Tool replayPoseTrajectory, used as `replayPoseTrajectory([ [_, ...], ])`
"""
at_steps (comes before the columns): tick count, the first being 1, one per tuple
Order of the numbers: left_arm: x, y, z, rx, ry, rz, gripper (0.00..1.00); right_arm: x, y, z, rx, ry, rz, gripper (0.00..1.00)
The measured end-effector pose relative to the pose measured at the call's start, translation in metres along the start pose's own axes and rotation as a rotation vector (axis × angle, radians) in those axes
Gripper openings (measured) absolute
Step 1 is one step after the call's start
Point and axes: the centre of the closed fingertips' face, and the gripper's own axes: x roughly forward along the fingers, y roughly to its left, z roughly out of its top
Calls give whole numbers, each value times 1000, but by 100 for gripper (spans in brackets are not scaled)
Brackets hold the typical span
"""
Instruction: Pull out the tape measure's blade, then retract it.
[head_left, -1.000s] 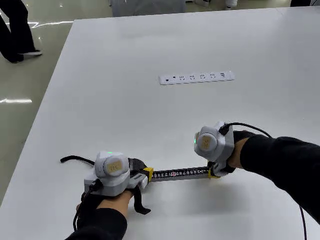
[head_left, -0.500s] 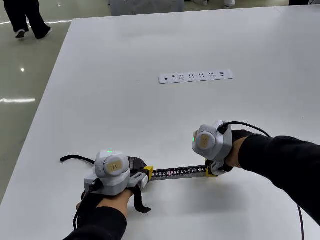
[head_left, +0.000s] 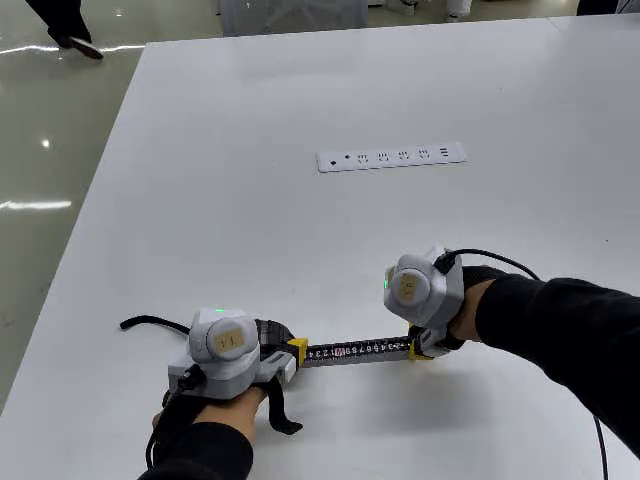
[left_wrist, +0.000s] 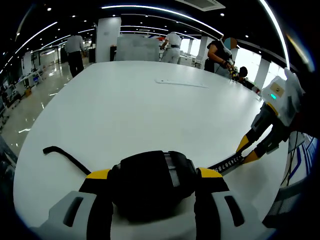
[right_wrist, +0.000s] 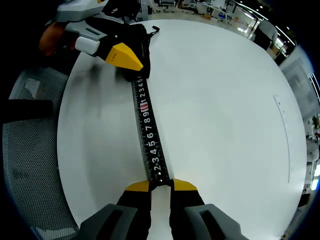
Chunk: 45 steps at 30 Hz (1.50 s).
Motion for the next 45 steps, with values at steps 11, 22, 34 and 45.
replayPoseTrajectory([
  [11, 0, 0, 0, -10, 1, -4, 60, 0, 1, 3, 17, -4, 0, 9],
  [22, 0, 0, 0, -10, -1, -6, 60, 1, 2, 7, 13, 3, 1, 9],
  [34, 1, 1, 0, -12, -2, -8, 60, 3, 4, 13, 24, -23, 9, 9],
  [45, 1, 1, 0, -12, 3, -11, 60, 4, 3, 15, -5, -22, 5, 9],
])
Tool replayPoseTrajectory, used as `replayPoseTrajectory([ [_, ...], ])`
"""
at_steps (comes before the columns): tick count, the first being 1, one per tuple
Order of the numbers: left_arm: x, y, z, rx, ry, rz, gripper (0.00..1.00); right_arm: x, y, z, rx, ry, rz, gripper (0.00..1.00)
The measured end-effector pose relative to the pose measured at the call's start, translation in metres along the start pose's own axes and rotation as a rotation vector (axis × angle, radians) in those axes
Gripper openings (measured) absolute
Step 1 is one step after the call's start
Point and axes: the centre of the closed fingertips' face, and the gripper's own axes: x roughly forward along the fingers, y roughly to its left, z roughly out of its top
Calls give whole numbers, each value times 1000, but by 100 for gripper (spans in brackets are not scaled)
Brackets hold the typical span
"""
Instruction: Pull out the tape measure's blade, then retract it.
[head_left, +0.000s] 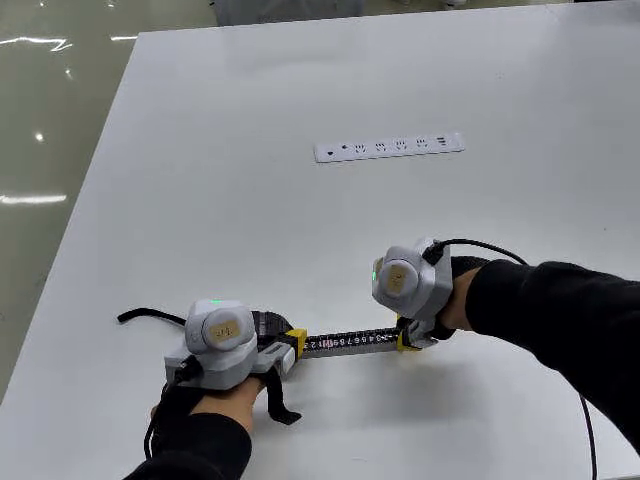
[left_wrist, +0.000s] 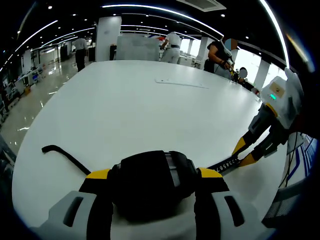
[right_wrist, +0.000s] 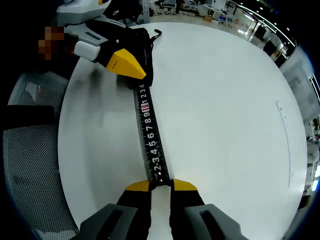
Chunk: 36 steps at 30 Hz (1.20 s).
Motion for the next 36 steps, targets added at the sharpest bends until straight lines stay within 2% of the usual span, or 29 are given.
replayPoseTrajectory([
  [36, -1, -1, 1, -2, -2, 1, 60, 4, 2, 12, 18, -9, -13, 9],
])
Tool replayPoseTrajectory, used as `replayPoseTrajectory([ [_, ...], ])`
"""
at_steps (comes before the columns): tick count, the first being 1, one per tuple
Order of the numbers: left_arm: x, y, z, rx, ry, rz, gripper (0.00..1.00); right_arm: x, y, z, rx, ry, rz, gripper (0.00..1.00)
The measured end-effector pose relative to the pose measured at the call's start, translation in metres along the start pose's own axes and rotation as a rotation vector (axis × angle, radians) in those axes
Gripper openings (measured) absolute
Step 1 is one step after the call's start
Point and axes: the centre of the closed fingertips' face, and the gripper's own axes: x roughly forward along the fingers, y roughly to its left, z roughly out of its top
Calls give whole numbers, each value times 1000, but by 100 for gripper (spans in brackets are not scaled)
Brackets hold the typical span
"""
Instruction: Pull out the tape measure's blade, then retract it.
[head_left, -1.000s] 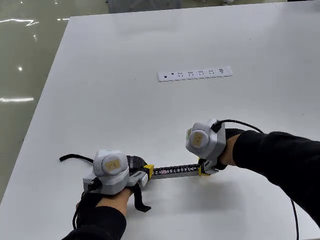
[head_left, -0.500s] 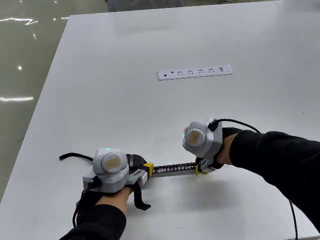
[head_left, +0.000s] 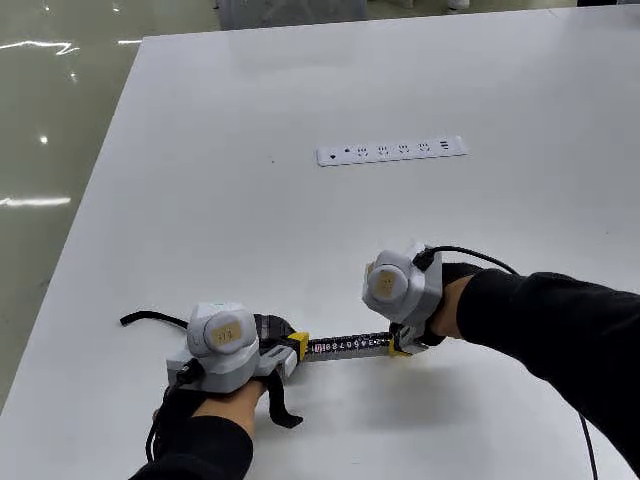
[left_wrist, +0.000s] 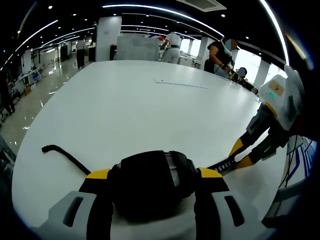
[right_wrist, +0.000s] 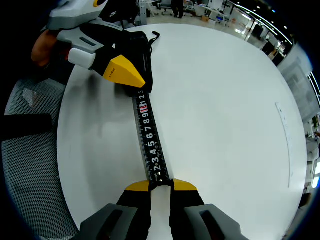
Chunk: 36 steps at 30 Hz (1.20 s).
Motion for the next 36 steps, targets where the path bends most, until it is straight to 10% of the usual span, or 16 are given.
replayPoseTrajectory([
  [36, 0, 0, -1, 1, 9, -5, 60, 4, 4, 18, 0, -26, 3, 9],
])
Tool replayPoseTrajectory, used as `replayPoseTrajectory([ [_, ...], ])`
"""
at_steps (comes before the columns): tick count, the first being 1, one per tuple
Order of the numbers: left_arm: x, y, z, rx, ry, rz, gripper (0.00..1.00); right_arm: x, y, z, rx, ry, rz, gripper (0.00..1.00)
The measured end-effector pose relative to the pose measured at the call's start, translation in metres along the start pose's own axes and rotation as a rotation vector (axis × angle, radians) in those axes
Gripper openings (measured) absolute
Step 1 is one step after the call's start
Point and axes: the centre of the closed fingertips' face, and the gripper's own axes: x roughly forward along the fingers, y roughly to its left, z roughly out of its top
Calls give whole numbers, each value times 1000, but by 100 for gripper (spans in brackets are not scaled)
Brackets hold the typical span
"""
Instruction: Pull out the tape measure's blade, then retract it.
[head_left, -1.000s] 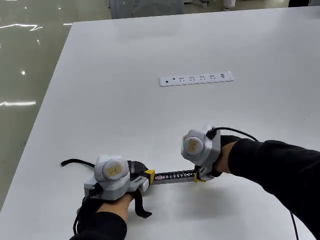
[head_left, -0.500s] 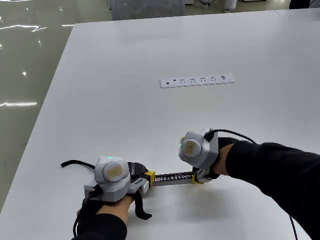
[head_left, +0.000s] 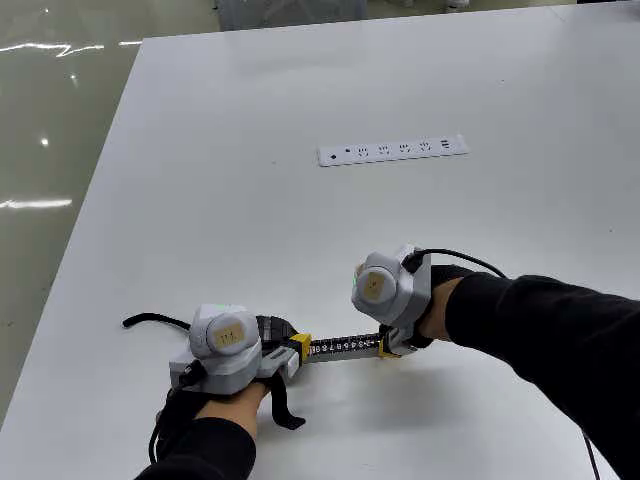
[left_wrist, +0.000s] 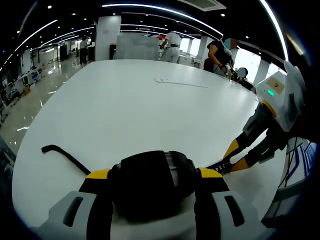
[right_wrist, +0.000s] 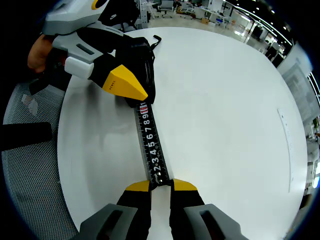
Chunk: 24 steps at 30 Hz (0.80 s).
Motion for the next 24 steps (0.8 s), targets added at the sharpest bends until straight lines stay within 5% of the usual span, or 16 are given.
replayPoseTrajectory([
  [24, 0, 1, 1, -2, -5, 2, 61, 2, 2, 9, -15, -19, 8, 9],
])
